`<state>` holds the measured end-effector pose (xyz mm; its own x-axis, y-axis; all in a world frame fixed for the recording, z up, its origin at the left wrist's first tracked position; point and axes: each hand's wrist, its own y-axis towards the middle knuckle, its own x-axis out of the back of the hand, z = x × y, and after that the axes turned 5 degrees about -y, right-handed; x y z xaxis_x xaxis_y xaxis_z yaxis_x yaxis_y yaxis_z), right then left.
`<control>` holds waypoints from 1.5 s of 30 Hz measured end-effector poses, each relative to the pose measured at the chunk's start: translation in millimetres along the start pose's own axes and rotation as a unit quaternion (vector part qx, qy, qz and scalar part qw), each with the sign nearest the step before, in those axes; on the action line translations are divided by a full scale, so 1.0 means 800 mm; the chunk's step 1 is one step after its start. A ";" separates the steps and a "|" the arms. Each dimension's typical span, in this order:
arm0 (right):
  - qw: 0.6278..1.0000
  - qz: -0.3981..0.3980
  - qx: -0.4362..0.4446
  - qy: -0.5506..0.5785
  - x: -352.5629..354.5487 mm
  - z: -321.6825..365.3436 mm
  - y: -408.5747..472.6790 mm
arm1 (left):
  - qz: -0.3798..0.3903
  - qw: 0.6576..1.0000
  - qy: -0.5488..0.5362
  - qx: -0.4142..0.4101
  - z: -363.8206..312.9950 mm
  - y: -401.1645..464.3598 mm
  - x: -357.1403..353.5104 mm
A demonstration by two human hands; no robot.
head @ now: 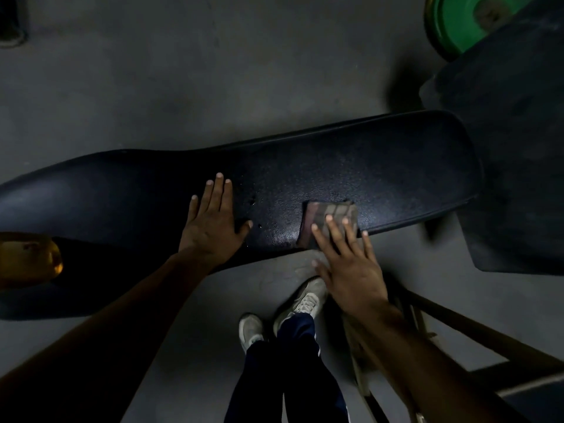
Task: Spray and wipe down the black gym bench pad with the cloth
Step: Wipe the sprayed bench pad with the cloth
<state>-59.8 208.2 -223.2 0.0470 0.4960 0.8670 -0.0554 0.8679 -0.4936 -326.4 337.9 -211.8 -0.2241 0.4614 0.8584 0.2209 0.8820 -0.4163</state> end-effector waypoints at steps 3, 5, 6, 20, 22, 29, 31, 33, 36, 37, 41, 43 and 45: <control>0.998 -0.029 -0.028 0.046 0.032 -0.003 0.055 | 0.003 1.000 0.002 0.007 0.005 0.003 -0.002; 0.994 -0.032 -0.056 0.083 0.060 0.003 0.104 | 0.001 1.000 0.000 0.008 0.007 0.003 -0.003; 0.993 -0.024 -0.066 0.099 0.073 0.008 0.128 | 0.000 1.000 -0.001 0.008 0.007 0.003 -0.004; 0.991 0.018 0.127 0.045 0.134 0.125 0.218 | -0.002 1.000 -0.006 0.028 0.018 -0.001 0.002; 0.992 0.001 0.127 0.011 0.131 0.107 0.219 | 0.000 1.000 -0.006 0.031 0.025 -0.004 0.004; 0.996 -0.012 -0.085 0.016 0.134 -0.043 0.223 | 0.001 0.999 -0.002 0.033 0.044 -0.010 0.008; 0.992 0.008 -0.122 0.030 0.140 -0.070 0.219 | -0.005 0.999 -0.007 0.034 0.043 -0.011 0.006; 0.988 0.023 -0.140 0.056 0.143 -0.072 0.217 | -0.014 0.999 -0.013 0.035 0.040 -0.012 0.004; 0.985 0.032 -0.143 0.093 0.142 -0.036 0.216 | -0.016 0.999 -0.018 0.034 0.038 -0.014 0.003; 0.987 0.034 -0.128 0.088 0.141 -0.017 0.215 | -0.011 0.999 -0.016 0.034 0.038 -0.014 0.004; 0.998 0.032 -0.012 0.058 0.128 0.075 0.198 | -0.001 1.000 -0.004 0.028 0.044 -0.016 0.004; 0.998 0.018 0.037 0.052 0.113 0.116 0.179 | 0.005 1.000 -0.003 0.026 0.047 -0.021 0.004; 0.996 -0.001 0.074 0.042 0.090 0.141 0.151 | 0.009 1.000 -0.002 0.024 0.049 -0.027 0.004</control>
<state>-175.5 346.3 -212.8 0.1299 0.4997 0.8564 -0.2021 0.8589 -0.4706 -369.1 323.9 -211.5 -0.2244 0.4775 0.8495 0.1789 0.8771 -0.4458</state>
